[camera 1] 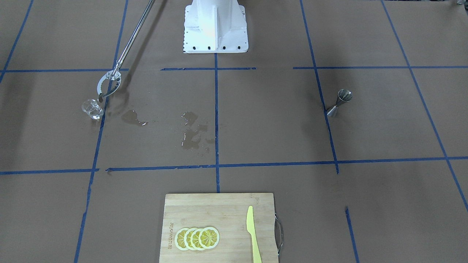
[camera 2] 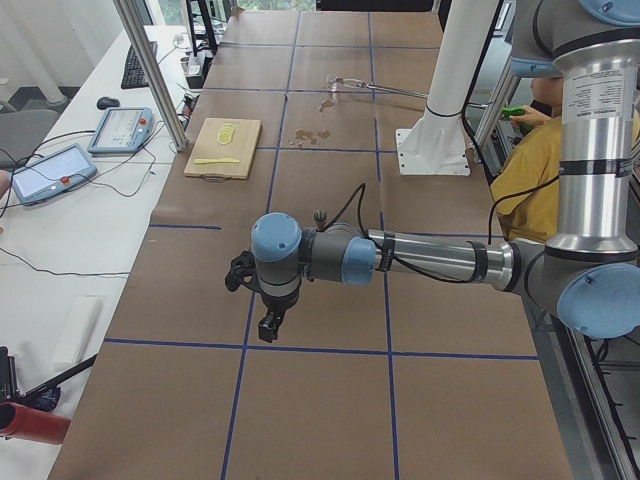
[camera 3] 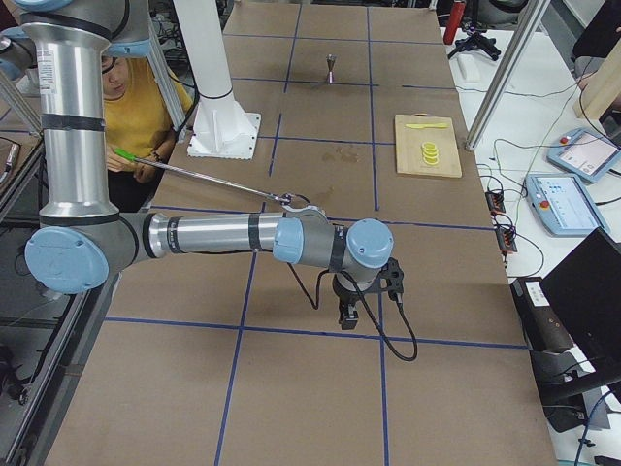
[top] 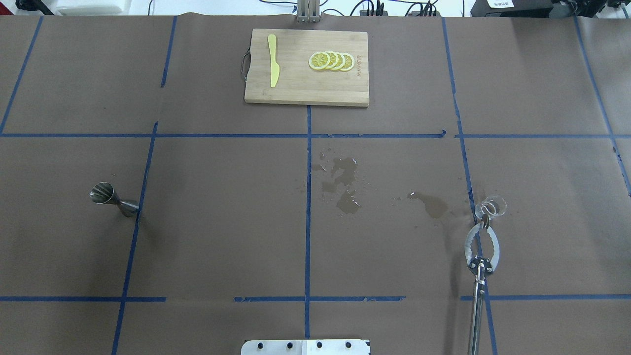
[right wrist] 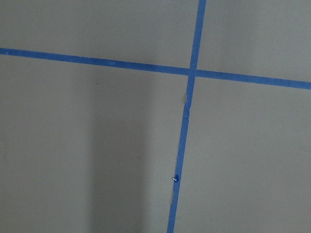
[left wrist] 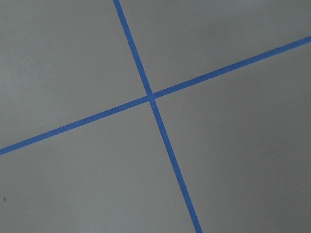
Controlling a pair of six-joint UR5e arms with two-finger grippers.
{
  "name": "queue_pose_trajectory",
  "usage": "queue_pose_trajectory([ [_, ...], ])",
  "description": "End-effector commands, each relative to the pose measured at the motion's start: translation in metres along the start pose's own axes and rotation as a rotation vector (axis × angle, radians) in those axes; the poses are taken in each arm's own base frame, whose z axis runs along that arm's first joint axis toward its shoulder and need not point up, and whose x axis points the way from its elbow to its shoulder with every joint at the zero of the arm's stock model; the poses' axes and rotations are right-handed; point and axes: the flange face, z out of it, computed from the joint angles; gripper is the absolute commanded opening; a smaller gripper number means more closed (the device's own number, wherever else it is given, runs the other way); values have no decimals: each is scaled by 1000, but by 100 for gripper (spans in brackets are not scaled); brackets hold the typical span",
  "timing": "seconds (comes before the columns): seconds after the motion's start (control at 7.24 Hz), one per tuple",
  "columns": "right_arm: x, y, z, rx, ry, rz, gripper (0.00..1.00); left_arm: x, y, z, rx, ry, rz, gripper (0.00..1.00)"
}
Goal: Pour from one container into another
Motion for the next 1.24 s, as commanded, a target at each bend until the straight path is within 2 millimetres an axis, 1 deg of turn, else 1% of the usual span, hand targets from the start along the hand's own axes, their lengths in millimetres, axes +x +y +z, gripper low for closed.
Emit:
queue_pose_trajectory([
  [0.0,0,0,0,1,0,1,100,1,1,0,1,2,0,100],
  [0.69,2,1,1,-1,-2,5,100,2,0,-2,7,1,6,100],
  [1.1,-2,2,0,3,-18,2,100,3,0,-3,9,2,5,100],
])
